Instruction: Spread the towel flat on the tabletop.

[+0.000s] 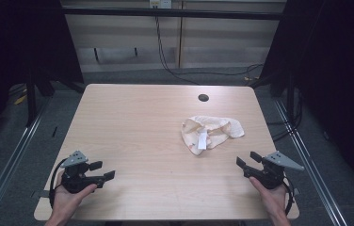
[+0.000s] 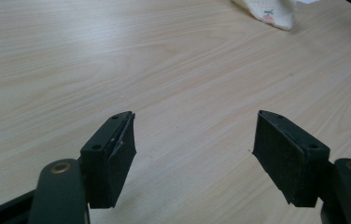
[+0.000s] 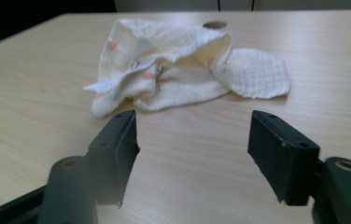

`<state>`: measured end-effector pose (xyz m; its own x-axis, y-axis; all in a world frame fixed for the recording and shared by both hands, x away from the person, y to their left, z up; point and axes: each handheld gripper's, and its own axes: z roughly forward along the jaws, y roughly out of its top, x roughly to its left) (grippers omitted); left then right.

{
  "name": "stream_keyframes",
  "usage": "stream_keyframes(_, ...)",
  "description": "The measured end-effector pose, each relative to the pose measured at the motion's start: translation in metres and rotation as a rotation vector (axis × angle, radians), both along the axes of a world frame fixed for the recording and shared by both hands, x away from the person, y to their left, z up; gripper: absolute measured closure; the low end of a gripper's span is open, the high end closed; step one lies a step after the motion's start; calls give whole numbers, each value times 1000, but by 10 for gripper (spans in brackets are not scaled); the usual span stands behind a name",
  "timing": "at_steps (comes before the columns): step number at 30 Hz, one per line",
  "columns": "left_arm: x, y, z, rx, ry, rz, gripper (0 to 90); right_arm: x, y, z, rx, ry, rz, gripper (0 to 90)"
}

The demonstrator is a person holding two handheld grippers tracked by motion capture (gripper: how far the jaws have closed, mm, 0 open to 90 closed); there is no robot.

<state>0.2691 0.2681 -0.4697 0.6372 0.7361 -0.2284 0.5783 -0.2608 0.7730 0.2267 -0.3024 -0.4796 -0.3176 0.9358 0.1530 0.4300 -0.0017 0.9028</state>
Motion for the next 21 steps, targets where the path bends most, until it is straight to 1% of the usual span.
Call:
stream_keyframes(2, 3, 3, -2, -28, 20, 5, 301, -1, -2, 1, 12, -14, 1, 301)
stream_keyframes(4, 6, 5, -3, -35, 39, 11, 302, 0, -4, -1, 31, -16, 15, 295)
stream_keyframes(5, 6, 5, -3, -39, 44, 6, 306, 0, -4, -1, 32, -23, 8, 285)
stream_keyframes(6, 5, 4, -3, -56, 48, 2, 312, 2, -5, -1, 24, -29, 17, 289)
stream_keyframes(7, 5, 4, -3, -67, 53, -9, 332, 3, -5, 0, 20, 0, 30, 304)
stream_keyframes(8, 4, 4, -3, -74, 56, -25, 351, 4, -6, 0, 21, 22, 37, 299)
stream_keyframes(9, 2, 2, -2, -73, 52, -36, 351, 5, -6, 0, 32, 42, 56, 297)
stream_keyframes(10, 1, 2, -2, -78, 54, -32, 348, 6, -5, -1, 35, 74, 88, 298)
stream_keyframes(11, 0, 1, -1, -88, 54, -33, 344, 6, -5, -1, 35, 82, 97, 297)
stream_keyframes(13, -3, -1, 0, -88, 41, -33, 340, 7, -5, 0, 47, 94, 123, 297)
stream_keyframes(14, -4, -2, 0, -94, 37, -35, 340, 8, -4, 1, 40, 99, 137, 297)
stream_keyframes(16, -7, -3, 2, -79, 18, -39, 341, 9, -2, 4, 28, 118, 169, 296)
stream_keyframes(17, -9, -4, 3, -82, 9, -40, 342, 10, 0, 5, 18, 126, 179, 282)
stream_keyframes(18, -9, -4, 3, -84, 10, -40, 341, 11, 2, 6, 10, 143, 200, 275)
stream_keyframes(19, -10, -5, 3, -81, 15, -35, 337, 11, 3, 7, 8, 147, 208, 275)
stream_keyframes(21, -9, -8, 2, -74, 24, -38, 316, 13, 6, 9, -5, 142, 210, 276)
